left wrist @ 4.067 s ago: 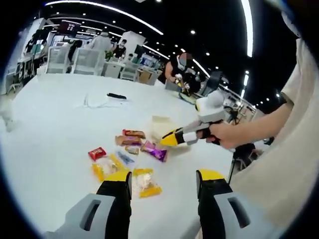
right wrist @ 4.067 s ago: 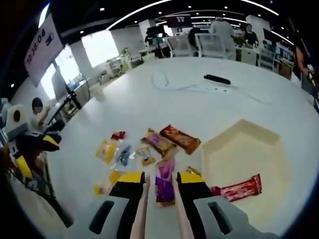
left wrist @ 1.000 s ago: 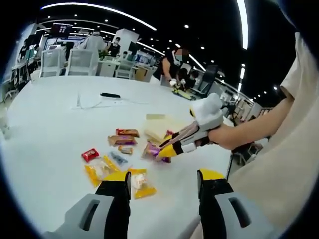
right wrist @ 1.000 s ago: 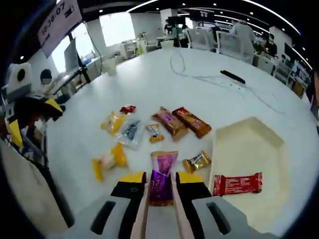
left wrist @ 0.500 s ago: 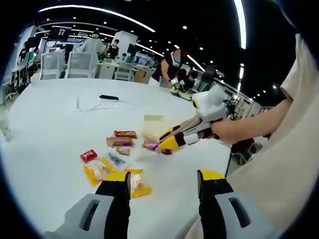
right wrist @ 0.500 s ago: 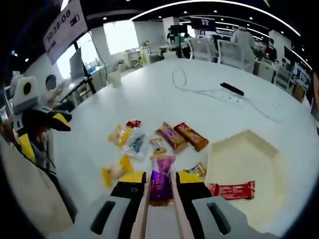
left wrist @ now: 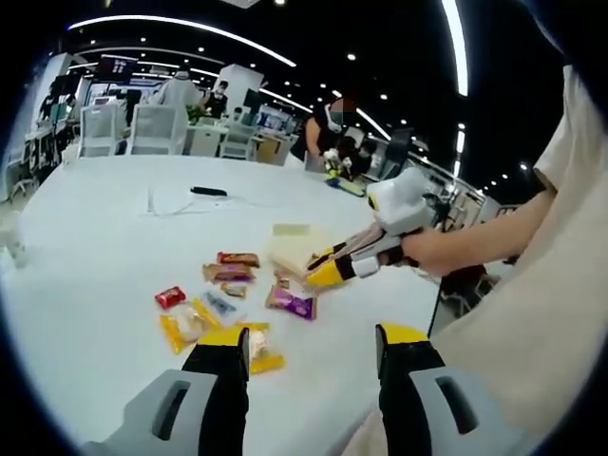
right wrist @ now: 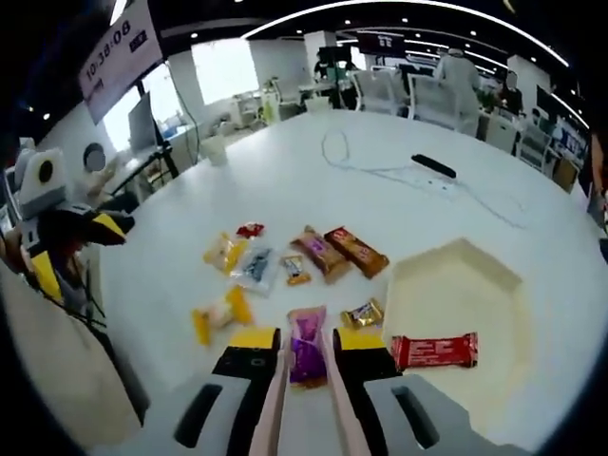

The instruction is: Place the target food into the container with the food tongs after gripping and lifting it, then release it inside without dropping or visibly crushing the food.

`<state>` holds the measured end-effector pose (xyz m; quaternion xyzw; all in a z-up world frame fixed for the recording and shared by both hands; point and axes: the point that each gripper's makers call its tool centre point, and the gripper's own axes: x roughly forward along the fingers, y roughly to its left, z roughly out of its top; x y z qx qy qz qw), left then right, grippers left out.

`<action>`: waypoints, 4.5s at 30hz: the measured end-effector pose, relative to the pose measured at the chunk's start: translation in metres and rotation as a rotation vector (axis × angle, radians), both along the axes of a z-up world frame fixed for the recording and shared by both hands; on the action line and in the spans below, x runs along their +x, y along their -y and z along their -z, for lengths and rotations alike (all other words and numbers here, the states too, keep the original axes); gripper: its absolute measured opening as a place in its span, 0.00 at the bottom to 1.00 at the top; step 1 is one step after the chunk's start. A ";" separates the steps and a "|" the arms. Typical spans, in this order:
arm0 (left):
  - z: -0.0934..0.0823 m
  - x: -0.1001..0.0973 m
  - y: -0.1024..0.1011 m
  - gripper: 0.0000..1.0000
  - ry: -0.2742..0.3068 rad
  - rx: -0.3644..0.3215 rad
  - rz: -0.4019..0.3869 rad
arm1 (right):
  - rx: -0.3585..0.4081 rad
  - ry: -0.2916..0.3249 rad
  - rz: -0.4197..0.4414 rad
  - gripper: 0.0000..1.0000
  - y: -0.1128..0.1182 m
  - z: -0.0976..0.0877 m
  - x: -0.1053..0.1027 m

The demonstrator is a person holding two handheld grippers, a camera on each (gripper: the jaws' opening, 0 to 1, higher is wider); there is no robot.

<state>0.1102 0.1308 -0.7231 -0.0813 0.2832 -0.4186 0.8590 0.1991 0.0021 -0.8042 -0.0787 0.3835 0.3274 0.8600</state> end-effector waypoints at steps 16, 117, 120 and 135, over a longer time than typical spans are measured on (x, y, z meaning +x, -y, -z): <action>0.004 0.000 -0.006 0.53 -0.017 0.005 -0.005 | -0.147 -0.008 -0.111 0.23 -0.013 0.028 0.001; -0.006 0.000 0.003 0.57 0.019 -0.010 0.011 | 0.083 0.102 0.111 0.21 0.018 -0.059 0.028; -0.006 -0.001 0.004 0.57 0.022 -0.008 0.017 | 0.089 0.108 0.123 0.21 0.020 -0.061 0.029; -0.004 -0.006 0.006 0.57 0.013 -0.013 0.034 | 0.168 0.119 0.203 0.21 0.034 -0.077 0.036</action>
